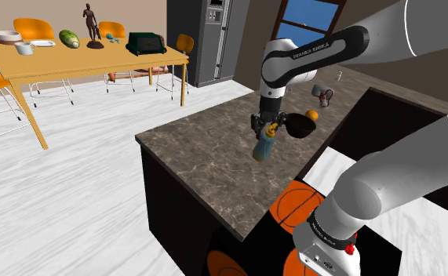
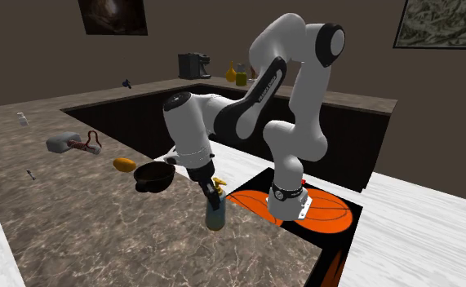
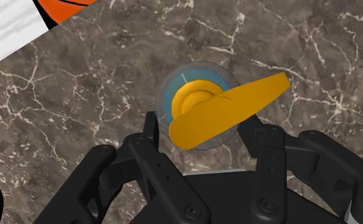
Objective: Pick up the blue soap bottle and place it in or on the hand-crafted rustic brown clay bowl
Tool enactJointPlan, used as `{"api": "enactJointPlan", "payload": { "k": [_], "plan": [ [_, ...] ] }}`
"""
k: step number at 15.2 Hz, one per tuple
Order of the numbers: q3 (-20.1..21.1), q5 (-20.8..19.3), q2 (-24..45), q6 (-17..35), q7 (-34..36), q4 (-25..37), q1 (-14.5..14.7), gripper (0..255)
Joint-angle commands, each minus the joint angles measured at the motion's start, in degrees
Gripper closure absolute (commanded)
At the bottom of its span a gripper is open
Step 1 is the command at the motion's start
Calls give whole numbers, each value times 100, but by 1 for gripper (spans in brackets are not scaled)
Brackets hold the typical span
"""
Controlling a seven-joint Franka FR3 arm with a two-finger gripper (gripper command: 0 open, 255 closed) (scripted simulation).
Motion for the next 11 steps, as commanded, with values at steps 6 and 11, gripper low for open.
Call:
{"api": "enactJointPlan", "payload": {
  "k": [6,11],
  "plan": [
    [27,13,-275,-612,15,334,10,255],
    [38,16,-420,-1031,13,609,12,255]
  ]
}}
